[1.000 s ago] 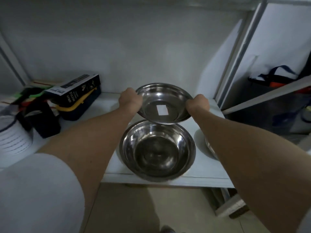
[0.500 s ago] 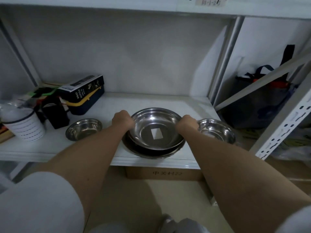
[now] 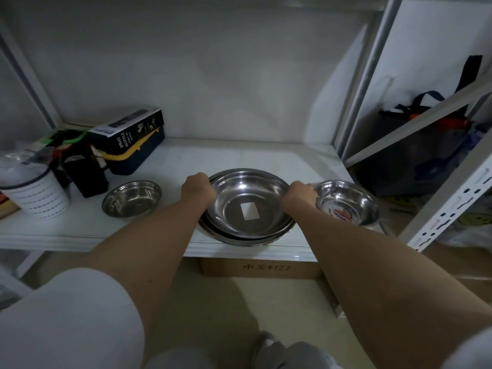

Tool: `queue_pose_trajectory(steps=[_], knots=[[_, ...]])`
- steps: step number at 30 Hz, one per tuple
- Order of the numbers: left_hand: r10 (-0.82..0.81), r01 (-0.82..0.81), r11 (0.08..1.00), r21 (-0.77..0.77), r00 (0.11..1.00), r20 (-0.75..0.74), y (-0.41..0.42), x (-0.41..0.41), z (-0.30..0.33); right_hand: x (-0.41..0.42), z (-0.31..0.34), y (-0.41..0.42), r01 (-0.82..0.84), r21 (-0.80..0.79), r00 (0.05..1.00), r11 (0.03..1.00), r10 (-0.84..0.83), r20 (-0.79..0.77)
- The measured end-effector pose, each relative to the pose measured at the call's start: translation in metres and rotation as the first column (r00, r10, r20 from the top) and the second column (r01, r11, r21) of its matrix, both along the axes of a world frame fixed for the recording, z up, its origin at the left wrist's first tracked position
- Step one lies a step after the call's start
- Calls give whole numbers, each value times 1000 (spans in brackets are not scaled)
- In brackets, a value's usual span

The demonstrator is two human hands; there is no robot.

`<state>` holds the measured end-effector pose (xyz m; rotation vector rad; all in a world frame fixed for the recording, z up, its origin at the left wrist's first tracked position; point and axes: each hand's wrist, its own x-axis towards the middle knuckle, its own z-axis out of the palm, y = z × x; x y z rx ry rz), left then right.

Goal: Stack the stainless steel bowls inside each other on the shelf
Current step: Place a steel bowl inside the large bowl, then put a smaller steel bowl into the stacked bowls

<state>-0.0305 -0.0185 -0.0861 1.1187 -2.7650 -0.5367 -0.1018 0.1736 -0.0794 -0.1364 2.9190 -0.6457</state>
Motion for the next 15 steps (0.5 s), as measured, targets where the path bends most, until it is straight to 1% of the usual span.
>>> queue_pose_trajectory(steps=[2,5,10,15], knots=[[-18,18,998,-54,1000,14,2,0,-2,-1,-1,-2,-8,2,1000,1000,8,-1],[-23,26,997,-68,999,36,4,0,-2,-3,-1,-3,-16,-13,1000,1000,16,7],[-56,56,998,9,998,-13,13,-5,9,-3,-1,0,-18,-64,1000,998,18,2],[-145,149,987,60,987,-63,44,-25,24,-9,15,21,33,-93,999,995,-36,-36]])
